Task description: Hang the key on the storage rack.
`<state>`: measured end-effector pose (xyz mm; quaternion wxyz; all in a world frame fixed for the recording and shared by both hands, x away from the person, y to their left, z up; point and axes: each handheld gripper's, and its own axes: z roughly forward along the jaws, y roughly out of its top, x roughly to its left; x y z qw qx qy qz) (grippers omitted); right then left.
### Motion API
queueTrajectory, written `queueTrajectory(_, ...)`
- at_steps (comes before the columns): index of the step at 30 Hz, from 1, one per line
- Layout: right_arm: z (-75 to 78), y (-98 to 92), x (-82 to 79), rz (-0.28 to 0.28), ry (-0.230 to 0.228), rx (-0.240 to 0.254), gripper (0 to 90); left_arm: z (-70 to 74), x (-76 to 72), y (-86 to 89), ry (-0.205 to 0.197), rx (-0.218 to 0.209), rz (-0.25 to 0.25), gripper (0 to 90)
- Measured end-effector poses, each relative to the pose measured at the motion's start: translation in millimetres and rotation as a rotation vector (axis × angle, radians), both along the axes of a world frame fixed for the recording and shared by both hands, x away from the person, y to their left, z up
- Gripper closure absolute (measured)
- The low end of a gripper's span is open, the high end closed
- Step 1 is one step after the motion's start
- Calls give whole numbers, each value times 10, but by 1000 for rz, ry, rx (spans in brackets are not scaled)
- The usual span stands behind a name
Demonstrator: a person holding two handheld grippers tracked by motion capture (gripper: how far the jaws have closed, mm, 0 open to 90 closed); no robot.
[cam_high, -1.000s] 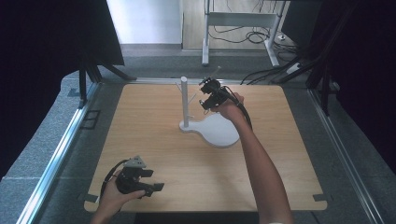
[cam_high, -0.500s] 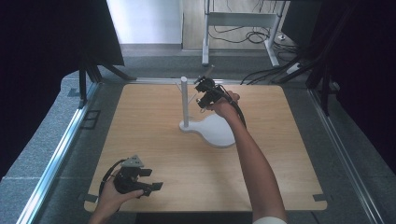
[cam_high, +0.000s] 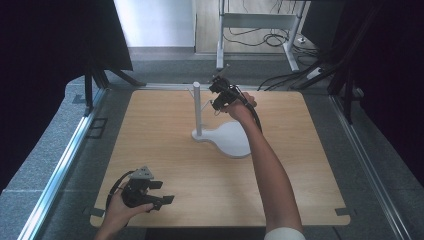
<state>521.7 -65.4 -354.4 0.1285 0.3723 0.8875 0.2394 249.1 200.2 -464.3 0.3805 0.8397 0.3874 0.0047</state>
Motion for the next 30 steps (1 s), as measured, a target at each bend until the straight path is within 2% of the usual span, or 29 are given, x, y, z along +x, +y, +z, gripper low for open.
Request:
queueTrajectory(4,4,-13,42,-14,-1,7,839,-3,3,2,1,1,-1,261)
queueTrajectory(8,49,12,47,-13,-23,26,839,-4,4,5,0,0,-1,261)
queueTrajectory(17,73,106,-9,-2,-47,14,837,-12,1,-19,2,3,-7,261)
queueTrajectory(22,46,140,-3,-2,-45,4,837,-27,9,-17,6,4,-5,262)
queueTrajectory(30,33,123,4,-12,-47,-1,847,-29,9,-29,8,7,-11,262)
